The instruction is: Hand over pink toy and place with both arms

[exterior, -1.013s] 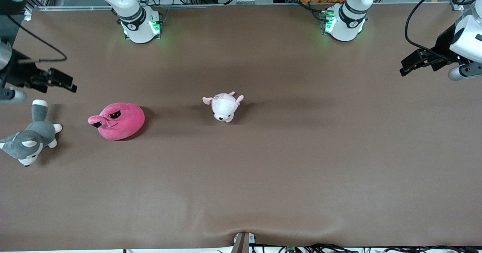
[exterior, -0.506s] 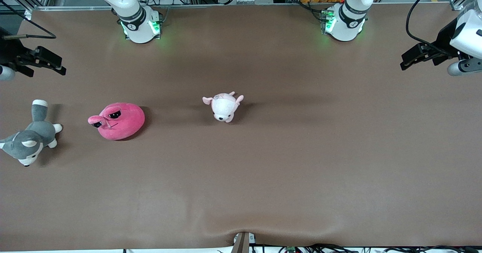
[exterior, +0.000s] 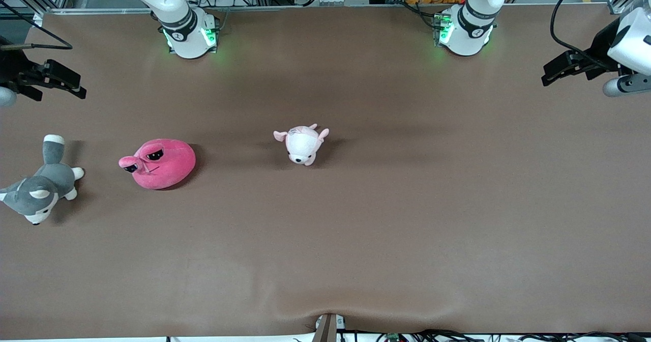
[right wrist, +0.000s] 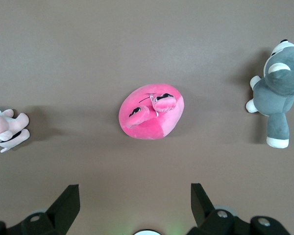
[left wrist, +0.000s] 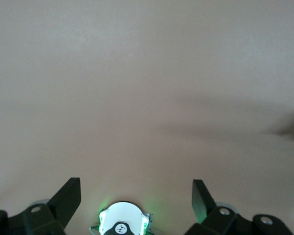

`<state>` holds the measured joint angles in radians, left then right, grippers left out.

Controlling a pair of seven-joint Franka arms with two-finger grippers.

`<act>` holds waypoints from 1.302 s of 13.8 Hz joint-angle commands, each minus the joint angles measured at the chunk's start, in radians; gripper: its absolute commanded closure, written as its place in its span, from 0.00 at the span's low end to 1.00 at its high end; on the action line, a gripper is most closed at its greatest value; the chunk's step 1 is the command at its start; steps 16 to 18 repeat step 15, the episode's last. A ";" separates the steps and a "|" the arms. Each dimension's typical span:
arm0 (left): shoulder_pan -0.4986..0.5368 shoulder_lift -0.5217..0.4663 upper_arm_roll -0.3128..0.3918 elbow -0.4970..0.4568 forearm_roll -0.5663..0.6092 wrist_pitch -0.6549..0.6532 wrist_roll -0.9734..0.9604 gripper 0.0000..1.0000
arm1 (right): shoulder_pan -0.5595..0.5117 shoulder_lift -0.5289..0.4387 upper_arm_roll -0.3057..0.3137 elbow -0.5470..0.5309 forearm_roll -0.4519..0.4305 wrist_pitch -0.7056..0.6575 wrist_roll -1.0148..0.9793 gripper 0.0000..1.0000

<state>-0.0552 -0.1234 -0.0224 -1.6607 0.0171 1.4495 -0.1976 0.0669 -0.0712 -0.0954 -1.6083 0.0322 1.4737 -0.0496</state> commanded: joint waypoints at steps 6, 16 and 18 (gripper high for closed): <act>-0.017 0.010 -0.019 0.055 0.007 -0.023 0.046 0.00 | -0.013 -0.009 0.002 -0.001 -0.012 -0.004 -0.016 0.00; -0.003 0.045 -0.016 0.113 0.009 -0.024 0.050 0.00 | -0.053 -0.005 0.003 -0.004 -0.012 -0.007 -0.019 0.00; -0.003 0.045 -0.016 0.113 0.009 -0.024 0.050 0.00 | -0.053 -0.005 0.003 -0.004 -0.012 -0.007 -0.019 0.00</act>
